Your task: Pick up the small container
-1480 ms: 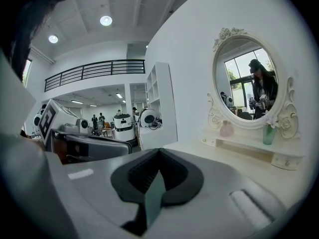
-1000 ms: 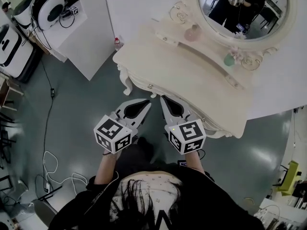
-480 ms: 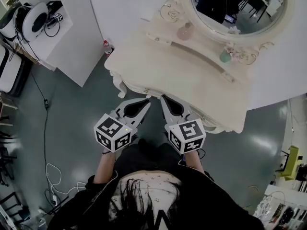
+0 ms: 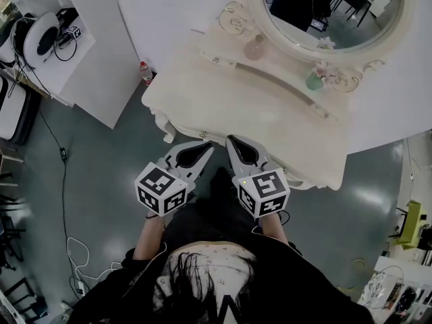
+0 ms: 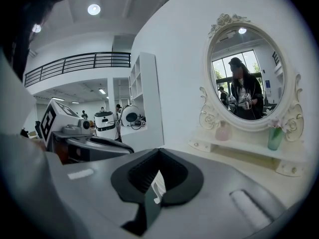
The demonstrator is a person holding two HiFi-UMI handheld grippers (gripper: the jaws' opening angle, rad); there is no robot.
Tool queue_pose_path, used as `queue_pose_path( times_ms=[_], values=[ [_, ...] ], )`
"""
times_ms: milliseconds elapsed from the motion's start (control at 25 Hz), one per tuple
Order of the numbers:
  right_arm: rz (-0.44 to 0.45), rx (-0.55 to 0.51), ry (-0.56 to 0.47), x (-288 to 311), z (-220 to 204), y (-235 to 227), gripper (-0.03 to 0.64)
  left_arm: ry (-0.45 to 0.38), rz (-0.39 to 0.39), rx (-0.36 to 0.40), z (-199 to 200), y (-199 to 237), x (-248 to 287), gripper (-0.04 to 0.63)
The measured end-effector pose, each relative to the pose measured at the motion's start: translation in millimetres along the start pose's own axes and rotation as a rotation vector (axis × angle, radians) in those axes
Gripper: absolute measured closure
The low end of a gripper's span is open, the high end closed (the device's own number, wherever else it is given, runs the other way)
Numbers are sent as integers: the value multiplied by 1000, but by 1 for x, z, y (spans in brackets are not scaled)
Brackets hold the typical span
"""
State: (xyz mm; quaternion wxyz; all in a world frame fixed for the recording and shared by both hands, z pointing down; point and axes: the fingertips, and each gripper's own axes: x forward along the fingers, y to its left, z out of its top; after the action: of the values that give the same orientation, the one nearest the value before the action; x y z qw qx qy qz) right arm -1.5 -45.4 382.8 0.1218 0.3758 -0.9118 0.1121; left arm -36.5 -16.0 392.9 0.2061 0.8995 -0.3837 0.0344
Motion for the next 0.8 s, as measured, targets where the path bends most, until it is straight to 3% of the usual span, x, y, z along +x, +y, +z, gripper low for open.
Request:
queue_pose_path(
  times_ms=[800],
  values=[
    [-29, 21, -35, 81, 47, -166, 607, -1, 38, -1, 59, 72, 122, 594]
  ],
)
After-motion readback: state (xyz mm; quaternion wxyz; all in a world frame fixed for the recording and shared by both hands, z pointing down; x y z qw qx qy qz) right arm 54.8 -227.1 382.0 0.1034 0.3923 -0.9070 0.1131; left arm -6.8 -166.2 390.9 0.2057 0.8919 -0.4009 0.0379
